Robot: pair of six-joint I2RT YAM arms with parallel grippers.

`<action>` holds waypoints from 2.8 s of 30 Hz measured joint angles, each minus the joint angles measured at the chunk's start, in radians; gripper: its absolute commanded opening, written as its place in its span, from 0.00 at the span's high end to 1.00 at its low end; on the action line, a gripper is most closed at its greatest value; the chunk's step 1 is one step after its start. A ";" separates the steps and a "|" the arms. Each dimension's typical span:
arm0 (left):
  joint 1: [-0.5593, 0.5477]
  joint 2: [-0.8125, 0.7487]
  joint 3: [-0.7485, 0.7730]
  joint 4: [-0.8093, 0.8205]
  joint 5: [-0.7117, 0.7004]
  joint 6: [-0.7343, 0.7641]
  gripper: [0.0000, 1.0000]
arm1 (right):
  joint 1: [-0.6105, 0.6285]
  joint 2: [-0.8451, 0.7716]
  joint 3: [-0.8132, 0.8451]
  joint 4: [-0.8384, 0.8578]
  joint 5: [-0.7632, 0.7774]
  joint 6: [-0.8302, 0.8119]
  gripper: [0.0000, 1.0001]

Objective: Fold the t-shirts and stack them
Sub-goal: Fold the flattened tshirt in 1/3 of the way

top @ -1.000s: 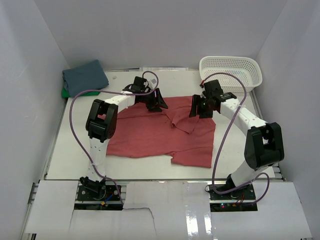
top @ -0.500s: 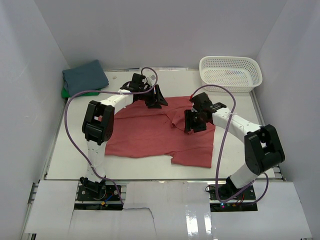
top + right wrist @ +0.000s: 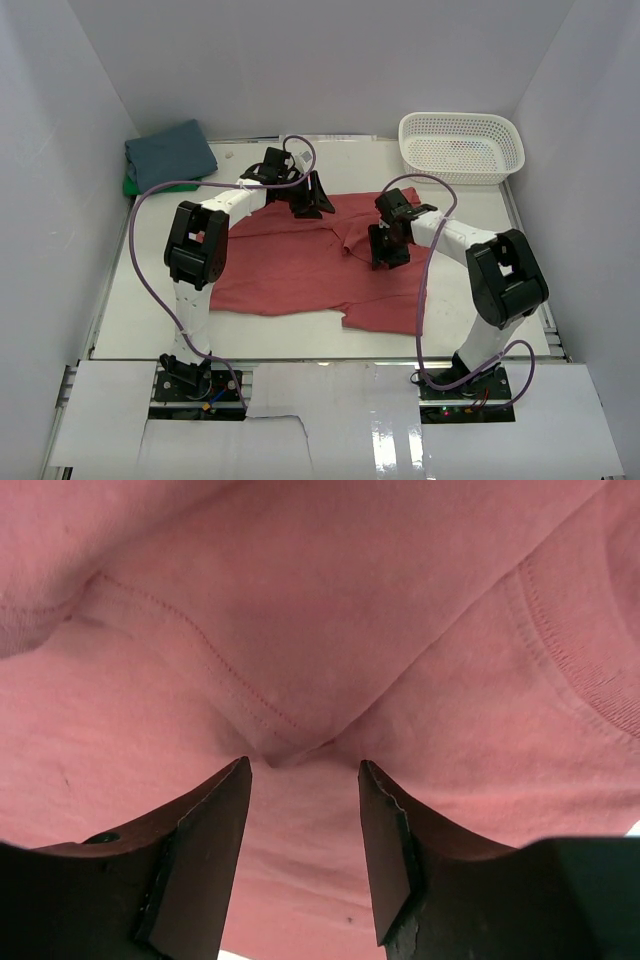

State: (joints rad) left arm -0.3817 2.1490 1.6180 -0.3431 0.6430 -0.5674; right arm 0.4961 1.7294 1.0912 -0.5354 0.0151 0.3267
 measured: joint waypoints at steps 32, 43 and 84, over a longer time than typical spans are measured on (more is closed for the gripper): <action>0.001 0.006 0.016 -0.010 0.001 0.010 0.38 | 0.017 0.078 0.153 -0.092 0.134 -0.081 0.89; 0.001 0.006 0.016 -0.016 0.002 0.010 0.38 | 0.030 0.124 0.145 -0.220 0.247 -0.106 0.27; 0.282 -0.063 -0.262 0.053 0.109 -0.121 0.38 | 0.427 0.347 0.512 -0.154 0.431 -0.311 0.51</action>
State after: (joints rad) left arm -0.1001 2.0857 1.3563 -0.2901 0.7521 -0.6888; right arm 0.9230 2.0766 1.6032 -0.6899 0.4465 0.0154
